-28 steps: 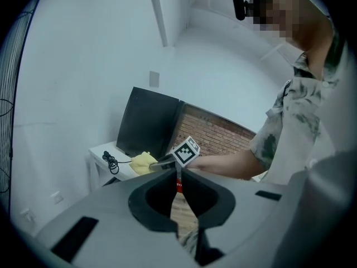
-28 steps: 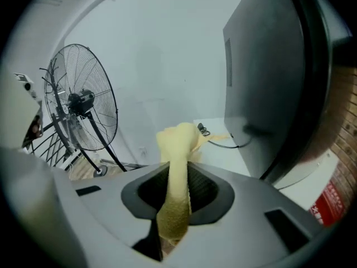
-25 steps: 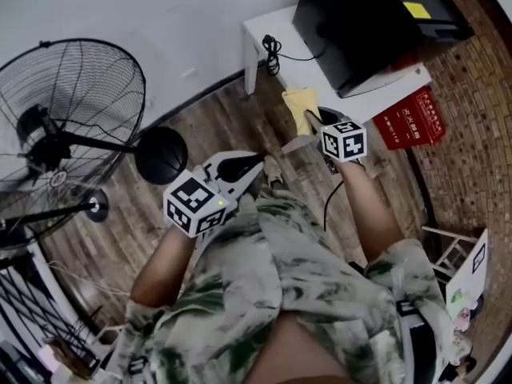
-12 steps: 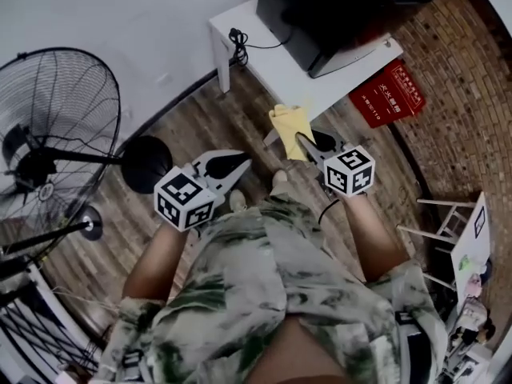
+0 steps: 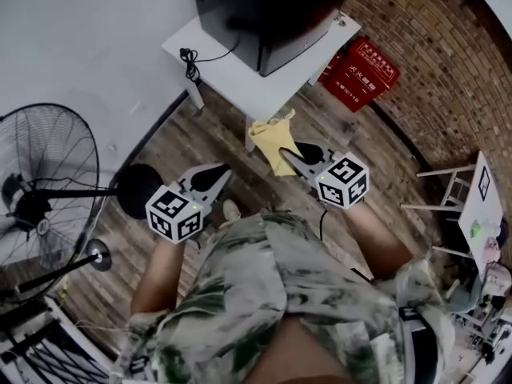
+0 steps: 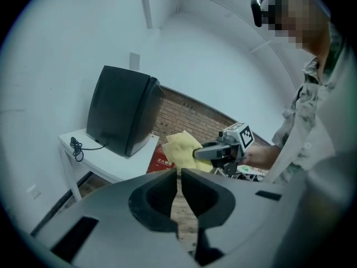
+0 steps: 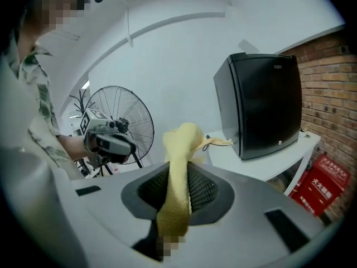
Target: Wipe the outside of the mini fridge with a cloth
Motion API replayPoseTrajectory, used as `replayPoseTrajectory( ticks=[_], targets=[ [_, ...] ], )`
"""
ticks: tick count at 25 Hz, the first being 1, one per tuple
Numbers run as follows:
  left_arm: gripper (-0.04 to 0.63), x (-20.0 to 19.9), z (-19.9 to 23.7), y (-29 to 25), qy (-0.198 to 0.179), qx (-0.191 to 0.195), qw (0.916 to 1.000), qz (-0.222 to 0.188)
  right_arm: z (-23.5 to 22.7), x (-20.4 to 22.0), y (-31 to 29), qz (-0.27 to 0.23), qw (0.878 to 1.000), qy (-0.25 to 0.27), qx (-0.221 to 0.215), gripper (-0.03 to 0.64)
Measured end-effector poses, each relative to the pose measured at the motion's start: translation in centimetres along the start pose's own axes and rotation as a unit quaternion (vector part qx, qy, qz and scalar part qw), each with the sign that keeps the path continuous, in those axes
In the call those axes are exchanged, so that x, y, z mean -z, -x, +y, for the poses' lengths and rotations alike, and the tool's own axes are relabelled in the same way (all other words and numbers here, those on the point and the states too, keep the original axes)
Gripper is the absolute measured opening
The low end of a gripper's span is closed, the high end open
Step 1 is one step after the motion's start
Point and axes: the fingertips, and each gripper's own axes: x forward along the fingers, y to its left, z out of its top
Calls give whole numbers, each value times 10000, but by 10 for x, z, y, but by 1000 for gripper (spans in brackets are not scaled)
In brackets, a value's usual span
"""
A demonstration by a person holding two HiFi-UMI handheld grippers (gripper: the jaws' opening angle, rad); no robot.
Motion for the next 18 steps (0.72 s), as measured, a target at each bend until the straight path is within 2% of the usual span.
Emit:
replayPoseTrajectory(
  ticks=[9,18],
  targets=[
    [43,-10,-94,-82,-170,205,9996,100,-37,22,115,-336,9992,-193,95,89],
    [43,3,-161,-131,-249,180,9991,305,-62,55,188,-477,9983,-336,73,87]
  ],
)
